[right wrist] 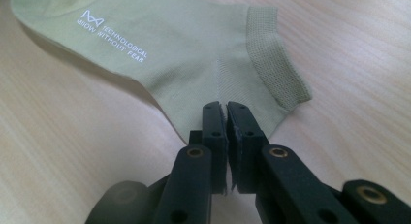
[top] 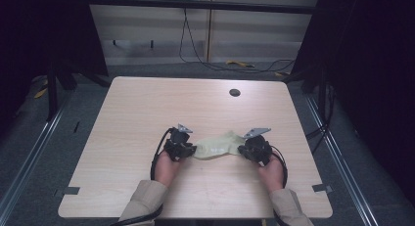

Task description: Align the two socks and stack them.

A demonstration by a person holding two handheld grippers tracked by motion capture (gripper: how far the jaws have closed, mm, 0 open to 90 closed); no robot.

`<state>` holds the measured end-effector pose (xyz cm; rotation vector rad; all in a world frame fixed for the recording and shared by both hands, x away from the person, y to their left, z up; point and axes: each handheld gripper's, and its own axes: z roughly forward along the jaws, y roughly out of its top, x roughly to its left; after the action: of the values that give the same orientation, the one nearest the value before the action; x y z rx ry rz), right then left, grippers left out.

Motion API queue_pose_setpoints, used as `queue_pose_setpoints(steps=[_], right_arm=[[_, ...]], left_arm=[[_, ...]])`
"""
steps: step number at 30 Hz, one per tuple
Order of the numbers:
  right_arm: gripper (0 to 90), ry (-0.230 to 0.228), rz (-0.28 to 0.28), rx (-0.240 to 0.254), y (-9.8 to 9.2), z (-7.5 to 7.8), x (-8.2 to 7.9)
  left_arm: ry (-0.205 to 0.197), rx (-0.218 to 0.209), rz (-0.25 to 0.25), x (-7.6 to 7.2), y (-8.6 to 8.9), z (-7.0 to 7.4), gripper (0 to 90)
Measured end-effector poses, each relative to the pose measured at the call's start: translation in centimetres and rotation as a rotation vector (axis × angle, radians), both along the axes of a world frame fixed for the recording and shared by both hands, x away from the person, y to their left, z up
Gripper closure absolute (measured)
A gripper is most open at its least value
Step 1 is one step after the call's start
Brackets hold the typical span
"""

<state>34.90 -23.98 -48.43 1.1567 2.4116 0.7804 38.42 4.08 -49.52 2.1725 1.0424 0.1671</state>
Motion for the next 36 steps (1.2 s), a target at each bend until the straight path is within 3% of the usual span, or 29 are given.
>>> queue_pose_setpoints(steps=[1,5,10,12,17,19,20,21,22,25,31,35,36], right_arm=[[85.9,0.004,-0.001,0.0,0.0,0.1,-0.5],[85.8,0.005,0.014,-0.001,0.0,0.1,-1.2],[85.8,0.012,0.016,0.012,0.1,0.1,-2.1],[85.9,0.019,0.033,0.024,0.4,0.1,-2.6],[87.1,0.047,0.067,0.03,1.3,0.2,-3.2],[89.2,0.049,0.095,0.02,2.0,0.3,-3.6],[89.8,0.05,0.122,0.003,2.8,0.4,-3.9],[89.9,0.042,0.13,-0.006,3.0,0.5,-4.0],[90.0,0.036,0.127,-0.006,3.2,0.7,-4.0],[90.0,0.004,0.109,0.027,3.2,1.2,-3.6],[90.0,0.005,0.072,0.058,2.6,0.7,-2.9],[90.0,0.0,0.065,0.048,2.5,0.7,-2.9],[90.0,-0.003,0.064,0.051,2.4,0.7,-2.9]], left_arm=[[0.009,0.005,-0.022,-0.1,-0.1,0.1,82.9],[0.032,0.019,-0.033,-0.1,-0.1,0.3,85.5],[0.001,0.051,-0.017,-0.3,-0.1,0.6,87.1],[-0.002,0.032,0.004,-0.1,0.5,0.9,87.1],[-0.022,0.033,0.017,0.2,1.2,1.4,86.9],[-0.037,0.028,0.026,0.4,1.6,1.5,85.0],[-0.047,0.033,0.037,0.4,1.9,1.4,80.1],[-0.047,0.033,0.037,0.4,1.9,1.4,67.5],[-0.053,0.037,0.071,0.3,2.2,1.4,57.7],[-0.032,0.024,0.101,0.1,2.8,1.4,49.6],[0.01,-0.013,0.102,-0.4,3.1,0.6,47.3],[0.012,0.007,0.1,-0.5,2.7,0.1,46.7],[-0.009,0.02,0.095,-0.6,2.5,0.0,48.6]])
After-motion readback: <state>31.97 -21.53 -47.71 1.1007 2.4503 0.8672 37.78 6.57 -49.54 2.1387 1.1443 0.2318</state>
